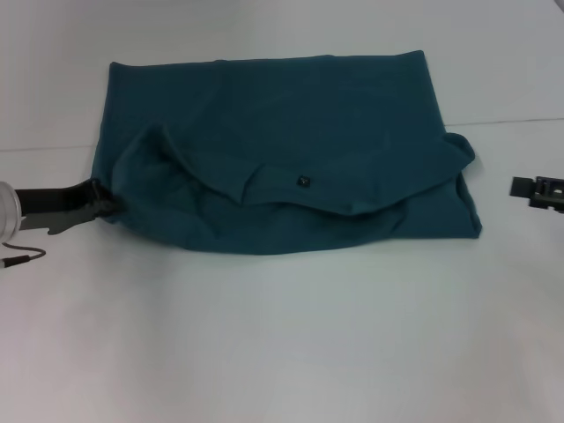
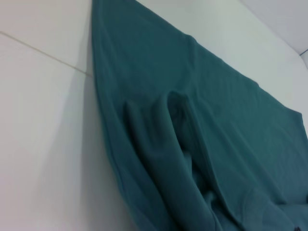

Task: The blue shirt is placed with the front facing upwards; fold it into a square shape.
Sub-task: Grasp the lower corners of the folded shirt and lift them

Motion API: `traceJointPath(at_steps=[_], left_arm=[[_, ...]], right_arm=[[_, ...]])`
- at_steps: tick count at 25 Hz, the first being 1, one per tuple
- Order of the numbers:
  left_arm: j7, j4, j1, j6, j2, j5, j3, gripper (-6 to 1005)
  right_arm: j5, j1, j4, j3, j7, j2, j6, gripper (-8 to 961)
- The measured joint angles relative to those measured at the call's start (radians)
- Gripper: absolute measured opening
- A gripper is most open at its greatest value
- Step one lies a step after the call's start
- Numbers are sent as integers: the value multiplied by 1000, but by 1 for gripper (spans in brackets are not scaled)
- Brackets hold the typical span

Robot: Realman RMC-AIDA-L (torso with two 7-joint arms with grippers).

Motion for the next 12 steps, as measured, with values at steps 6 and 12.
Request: traceJointPath(at_steps=[6, 12], left_arm=[[0, 0, -2, -9, 0, 1, -9, 38], [0, 0, -2, -14, -1, 1, -9, 39]], right_arm=[[-81, 48, 0, -6, 88, -15, 61, 737], [-258, 170, 6, -9, 146, 5, 168, 736]])
